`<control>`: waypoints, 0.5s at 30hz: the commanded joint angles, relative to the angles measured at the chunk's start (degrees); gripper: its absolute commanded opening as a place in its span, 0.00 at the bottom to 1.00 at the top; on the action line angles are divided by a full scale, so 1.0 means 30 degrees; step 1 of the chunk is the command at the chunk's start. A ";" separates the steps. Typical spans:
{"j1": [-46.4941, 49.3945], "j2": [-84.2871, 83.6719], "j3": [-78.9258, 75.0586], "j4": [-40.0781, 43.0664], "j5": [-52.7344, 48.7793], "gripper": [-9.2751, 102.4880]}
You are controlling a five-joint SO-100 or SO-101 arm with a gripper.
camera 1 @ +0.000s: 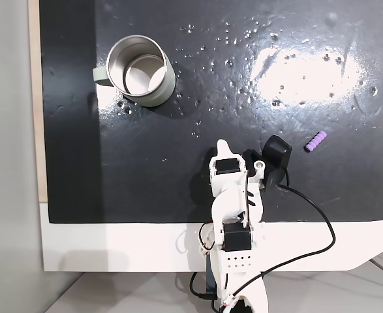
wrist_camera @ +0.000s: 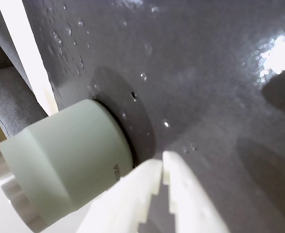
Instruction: Grasp a pengrip and put it in the cup.
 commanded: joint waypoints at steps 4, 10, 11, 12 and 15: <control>-0.0234 0.0205 -0.0088 -0.0645 -0.0322 0.08; 0.0322 0.0205 -0.0322 -0.0469 -0.0264 0.08; 0.0820 0.0205 -0.0908 -0.0029 -0.0469 0.08; 0.1465 0.0234 -0.1699 0.0557 -0.0527 0.08; 0.2754 0.0117 -0.4189 0.2461 -0.1963 0.08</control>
